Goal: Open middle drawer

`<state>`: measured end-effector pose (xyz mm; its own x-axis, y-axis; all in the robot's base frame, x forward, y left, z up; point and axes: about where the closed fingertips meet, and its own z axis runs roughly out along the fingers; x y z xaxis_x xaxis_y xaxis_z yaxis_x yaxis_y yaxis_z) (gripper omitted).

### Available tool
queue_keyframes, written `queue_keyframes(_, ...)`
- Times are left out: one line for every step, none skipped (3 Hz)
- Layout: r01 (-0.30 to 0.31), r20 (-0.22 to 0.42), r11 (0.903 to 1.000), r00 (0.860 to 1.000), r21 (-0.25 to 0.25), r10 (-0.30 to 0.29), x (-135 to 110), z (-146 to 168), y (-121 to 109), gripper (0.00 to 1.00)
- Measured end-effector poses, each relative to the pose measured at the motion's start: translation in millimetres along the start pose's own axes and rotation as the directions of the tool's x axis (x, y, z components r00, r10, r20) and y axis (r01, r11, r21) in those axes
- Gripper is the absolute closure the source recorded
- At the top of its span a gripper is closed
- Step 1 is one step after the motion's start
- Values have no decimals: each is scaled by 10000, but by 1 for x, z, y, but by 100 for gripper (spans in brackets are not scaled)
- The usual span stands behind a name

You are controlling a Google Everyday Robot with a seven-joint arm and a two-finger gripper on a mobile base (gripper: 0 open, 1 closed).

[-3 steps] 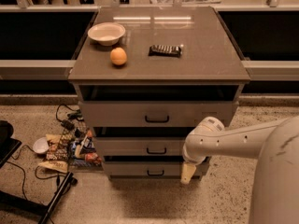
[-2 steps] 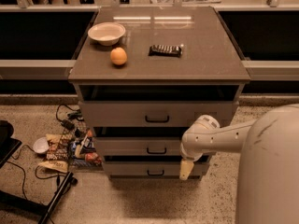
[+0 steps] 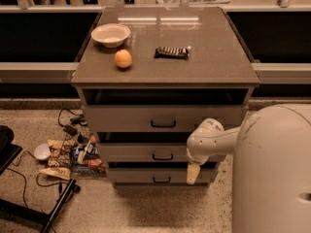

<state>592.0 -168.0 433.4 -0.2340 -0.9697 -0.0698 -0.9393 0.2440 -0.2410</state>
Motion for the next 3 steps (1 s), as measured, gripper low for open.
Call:
queue_keyframes(92, -73, 10000, 9999, 13, -92, -3, 7, -6, 0)
queue_keyframes(189, -115, 9998, 9998, 32, -189, -5, 11, -9, 16)
queue_keyframes(187, -116, 9998, 9998, -29, -187, -4, 15, -8, 40)
